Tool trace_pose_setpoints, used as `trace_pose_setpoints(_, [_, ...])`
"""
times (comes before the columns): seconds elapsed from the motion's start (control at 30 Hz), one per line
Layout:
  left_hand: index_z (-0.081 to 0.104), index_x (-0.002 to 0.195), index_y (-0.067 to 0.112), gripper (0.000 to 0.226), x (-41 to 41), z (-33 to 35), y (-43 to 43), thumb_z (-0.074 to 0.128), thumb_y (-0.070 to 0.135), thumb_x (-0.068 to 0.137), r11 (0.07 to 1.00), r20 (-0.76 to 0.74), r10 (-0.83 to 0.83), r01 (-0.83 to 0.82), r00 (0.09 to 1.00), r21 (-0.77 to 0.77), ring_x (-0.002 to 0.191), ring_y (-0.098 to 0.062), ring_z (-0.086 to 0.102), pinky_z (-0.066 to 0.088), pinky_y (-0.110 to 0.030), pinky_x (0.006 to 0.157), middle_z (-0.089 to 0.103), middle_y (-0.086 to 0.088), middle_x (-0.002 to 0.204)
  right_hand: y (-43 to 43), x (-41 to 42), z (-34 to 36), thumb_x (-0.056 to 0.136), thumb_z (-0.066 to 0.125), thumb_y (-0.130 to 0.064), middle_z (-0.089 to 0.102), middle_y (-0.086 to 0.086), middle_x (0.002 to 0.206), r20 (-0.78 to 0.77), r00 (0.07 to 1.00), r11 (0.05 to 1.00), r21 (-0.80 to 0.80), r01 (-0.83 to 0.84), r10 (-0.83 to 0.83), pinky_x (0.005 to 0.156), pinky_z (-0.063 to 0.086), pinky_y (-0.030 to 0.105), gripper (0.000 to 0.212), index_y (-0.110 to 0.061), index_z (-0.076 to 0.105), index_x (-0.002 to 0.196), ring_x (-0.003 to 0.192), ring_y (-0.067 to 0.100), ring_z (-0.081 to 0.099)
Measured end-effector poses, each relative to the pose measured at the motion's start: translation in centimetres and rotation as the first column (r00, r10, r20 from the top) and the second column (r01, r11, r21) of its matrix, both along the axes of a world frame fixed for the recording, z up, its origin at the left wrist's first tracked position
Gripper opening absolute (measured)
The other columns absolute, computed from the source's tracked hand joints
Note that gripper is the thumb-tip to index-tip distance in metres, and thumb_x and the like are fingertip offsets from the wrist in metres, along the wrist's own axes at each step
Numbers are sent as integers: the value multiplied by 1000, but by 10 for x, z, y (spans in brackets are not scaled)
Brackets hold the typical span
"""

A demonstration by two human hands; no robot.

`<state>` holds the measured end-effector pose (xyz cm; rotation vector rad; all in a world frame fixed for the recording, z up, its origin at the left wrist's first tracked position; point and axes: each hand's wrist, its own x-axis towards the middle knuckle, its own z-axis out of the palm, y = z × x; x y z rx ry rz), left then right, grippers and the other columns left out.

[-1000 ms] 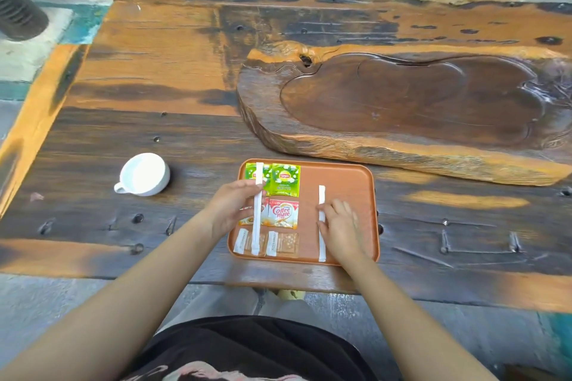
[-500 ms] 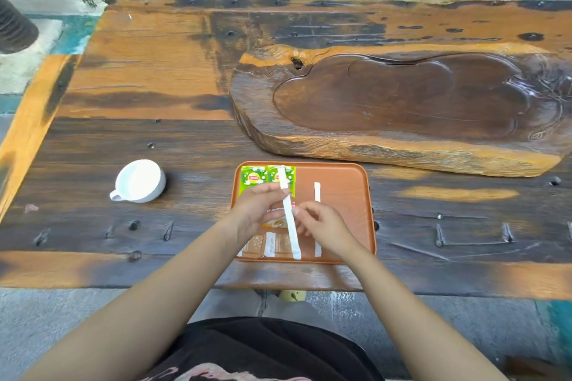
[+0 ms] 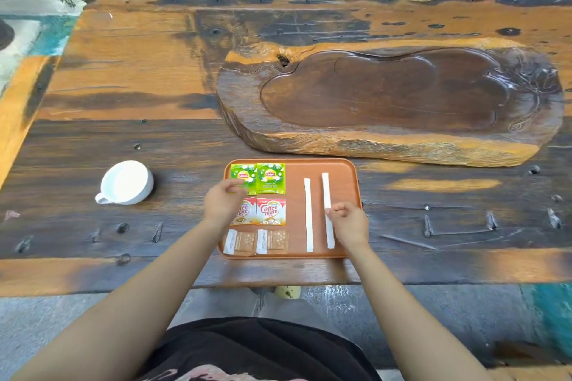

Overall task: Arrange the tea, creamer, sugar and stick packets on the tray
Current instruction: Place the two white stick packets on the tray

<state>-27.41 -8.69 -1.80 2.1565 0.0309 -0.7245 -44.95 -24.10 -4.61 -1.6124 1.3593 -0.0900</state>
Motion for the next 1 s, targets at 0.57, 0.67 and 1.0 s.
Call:
trace_pose_setpoints(0.57, [69, 103, 11, 24, 10, -37, 53, 57, 12, 83, 990, -101, 23, -9, 995, 144, 93, -26, 67, 55, -44, 88, 73, -11, 94, 9, 2, -13, 85, 57, -15, 63, 8, 106, -258, 966, 975, -212, -68, 11, 74, 44, 30, 8, -13, 60, 93, 94, 29, 59])
trace_pose_setpoints(0.67, [69, 103, 11, 24, 10, -37, 53, 56, 12, 83, 992, -110, 23, -9, 994, 129, 93, -26, 67, 54, -44, 89, 73, -10, 94, 10, 2, -12, 86, 56, -14, 63, 10, 106, -263, 965, 973, -224, -61, 0, 72, 43, 30, 8, -12, 60, 93, 93, 30, 59])
trace_pose_setpoints(1.0, [67, 103, 12, 21, 13, -38, 55, 56, 10, 85, 995, -166, 49, -34, 985, 92, 93, -24, 67, 55, -44, 88, 73, -9, 94, 5, 0, -11, 88, 54, -18, 66, 12, 98, -232, 973, 969, -240, -64, 7, 69, 45, 32, 11, -8, 60, 90, 89, 31, 60])
